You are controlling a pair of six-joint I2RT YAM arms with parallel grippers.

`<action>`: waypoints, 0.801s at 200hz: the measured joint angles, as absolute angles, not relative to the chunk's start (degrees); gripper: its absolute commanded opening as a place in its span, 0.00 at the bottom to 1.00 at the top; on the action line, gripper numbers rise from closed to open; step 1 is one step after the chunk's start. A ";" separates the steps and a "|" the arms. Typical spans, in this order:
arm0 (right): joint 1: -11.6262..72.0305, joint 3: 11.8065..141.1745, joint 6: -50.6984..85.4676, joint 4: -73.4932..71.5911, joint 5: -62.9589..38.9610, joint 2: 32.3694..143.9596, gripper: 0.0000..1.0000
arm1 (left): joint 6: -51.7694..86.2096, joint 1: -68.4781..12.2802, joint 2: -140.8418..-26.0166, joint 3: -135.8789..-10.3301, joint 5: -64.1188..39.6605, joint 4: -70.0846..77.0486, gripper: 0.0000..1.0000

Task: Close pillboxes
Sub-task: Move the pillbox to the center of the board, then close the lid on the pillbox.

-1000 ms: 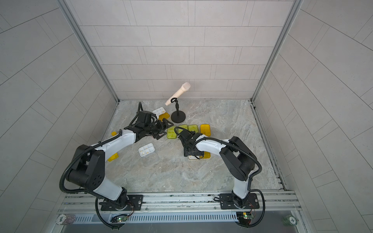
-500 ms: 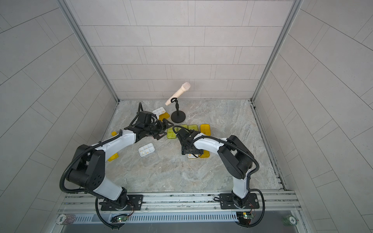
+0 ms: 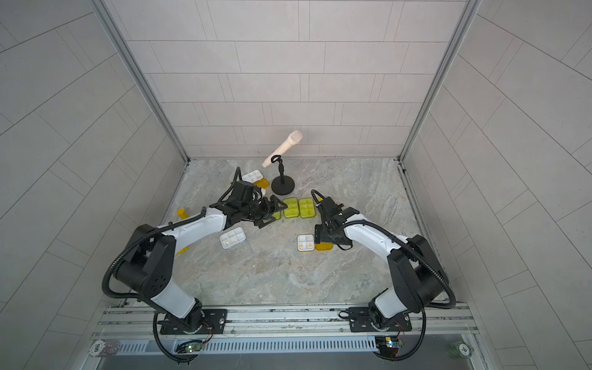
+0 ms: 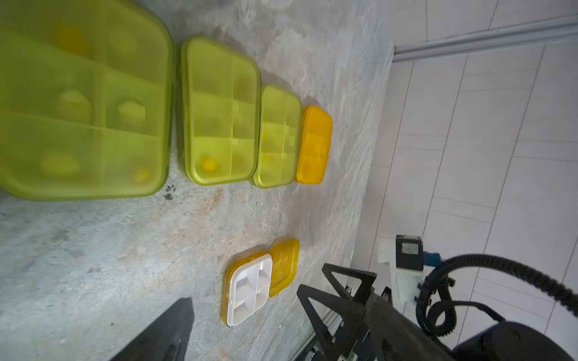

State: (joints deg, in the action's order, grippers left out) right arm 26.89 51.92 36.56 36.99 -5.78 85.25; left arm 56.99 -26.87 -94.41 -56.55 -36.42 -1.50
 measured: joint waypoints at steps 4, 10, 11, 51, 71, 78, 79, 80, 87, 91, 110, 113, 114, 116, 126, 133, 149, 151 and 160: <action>26.30 51.18 36.03 36.82 -6.90 85.23 0.96 | 56.99 -27.35 -95.00 -56.55 -36.47 -1.50 0.92; 25.63 50.26 35.51 36.38 -8.40 85.23 0.96 | 56.97 -27.94 -95.70 -56.55 -36.58 -1.50 0.92; 25.45 50.02 35.33 36.29 -8.71 85.23 0.96 | 56.97 -28.12 -95.90 -56.55 -36.60 -1.50 0.92; 21.12 46.19 32.67 31.42 -19.35 85.21 0.96 | 56.31 -31.35 -99.29 -56.58 -36.95 -2.33 0.92; 19.70 45.32 32.03 28.95 -23.09 85.21 0.95 | 55.81 -32.36 -100.16 -56.82 -37.26 -2.52 0.92; 19.38 45.10 31.88 28.16 -24.08 85.21 0.95 | 55.64 -32.77 -100.55 -57.01 -37.41 -2.61 0.92; 19.31 45.04 31.88 27.97 -24.29 85.21 0.95 | 55.64 -32.82 -100.60 -57.04 -37.43 -2.59 0.92; 19.27 45.01 31.88 27.88 -24.40 85.21 0.95 | 55.57 -32.86 -100.66 -57.10 -37.45 -2.59 0.92; 18.90 44.77 31.77 26.96 -25.47 85.21 0.95 | 55.48 -33.12 -101.08 -57.30 -37.52 -2.68 0.92; 18.63 44.58 31.73 26.33 -26.13 85.21 0.95 | 55.46 -33.36 -101.38 -57.43 -37.56 -2.72 0.92; 17.30 43.46 31.79 23.64 -29.23 85.21 0.95 | 55.42 -34.85 -102.72 -57.95 -37.82 -2.81 0.92; 17.02 43.29 31.83 23.24 -29.76 85.19 0.95 | 55.40 -35.09 -102.91 -57.98 -37.89 -2.79 0.92; 16.95 43.22 31.88 23.11 -29.85 85.19 0.95 | 55.40 -35.16 -102.98 -58.00 -37.91 -2.79 0.92; 16.75 43.09 31.99 22.76 -30.26 85.19 0.95 | 55.40 -35.33 -103.13 -58.00 -37.95 -2.79 0.92; 15.66 42.65 32.16 21.21 -31.90 85.19 0.95 | 55.40 -36.07 -103.85 -58.06 -38.30 -2.83 0.92; 15.09 42.35 32.25 20.34 -32.69 85.19 0.95 | 55.37 -36.45 -104.36 -58.08 -38.52 -2.79 0.92; 14.06 41.76 32.60 18.92 -34.33 85.19 0.95 | 55.33 -37.17 -105.34 -58.24 -39.09 -2.83 0.92; 13.96 41.69 32.64 18.68 -34.52 85.19 0.95 | 55.27 -37.19 -105.47 -58.28 -39.13 -2.83 0.92; 13.52 41.50 32.84 18.00 -35.18 85.23 0.95 | 55.18 -37.45 -105.82 -58.50 -39.48 -2.85 0.92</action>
